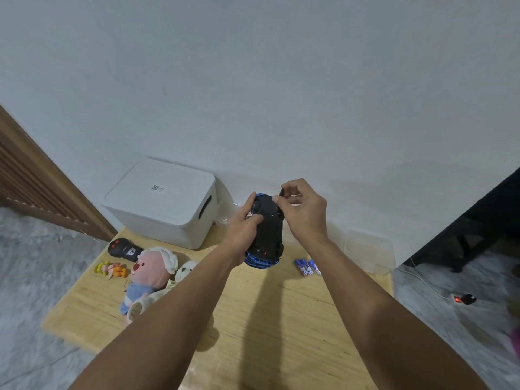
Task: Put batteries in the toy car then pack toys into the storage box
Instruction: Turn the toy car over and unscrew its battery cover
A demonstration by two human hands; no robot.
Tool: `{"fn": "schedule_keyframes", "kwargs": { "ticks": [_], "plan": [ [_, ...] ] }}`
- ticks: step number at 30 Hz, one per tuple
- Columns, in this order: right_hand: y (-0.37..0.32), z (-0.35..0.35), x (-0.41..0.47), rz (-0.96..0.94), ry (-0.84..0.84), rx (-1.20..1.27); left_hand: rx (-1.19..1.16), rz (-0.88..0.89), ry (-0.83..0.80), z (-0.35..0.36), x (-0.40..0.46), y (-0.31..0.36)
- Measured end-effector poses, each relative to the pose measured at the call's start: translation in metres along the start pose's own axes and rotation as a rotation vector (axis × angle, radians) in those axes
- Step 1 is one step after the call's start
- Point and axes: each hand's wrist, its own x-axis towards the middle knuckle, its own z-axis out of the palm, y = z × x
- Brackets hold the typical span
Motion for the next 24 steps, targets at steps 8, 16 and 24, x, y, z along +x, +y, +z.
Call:
{"fn": "schedule_keyframes", "kwargs": {
  "ticks": [8,16,24],
  "plan": [
    [0.0018,0.0,0.0049,0.005,-0.02,0.04,-0.023,0.006,0.002,0.0024,0.0018,-0.0008],
    [-0.0009,-0.0008,0.0087,0.036,-0.016,0.008,-0.033,0.005,-0.007,0.0018,0.0024,-0.0022],
    [-0.002,0.0003,0.0095,0.065,-0.018,0.102,-0.043,0.002,-0.002,0.0033,0.0026,-0.0007]
  ]
}}
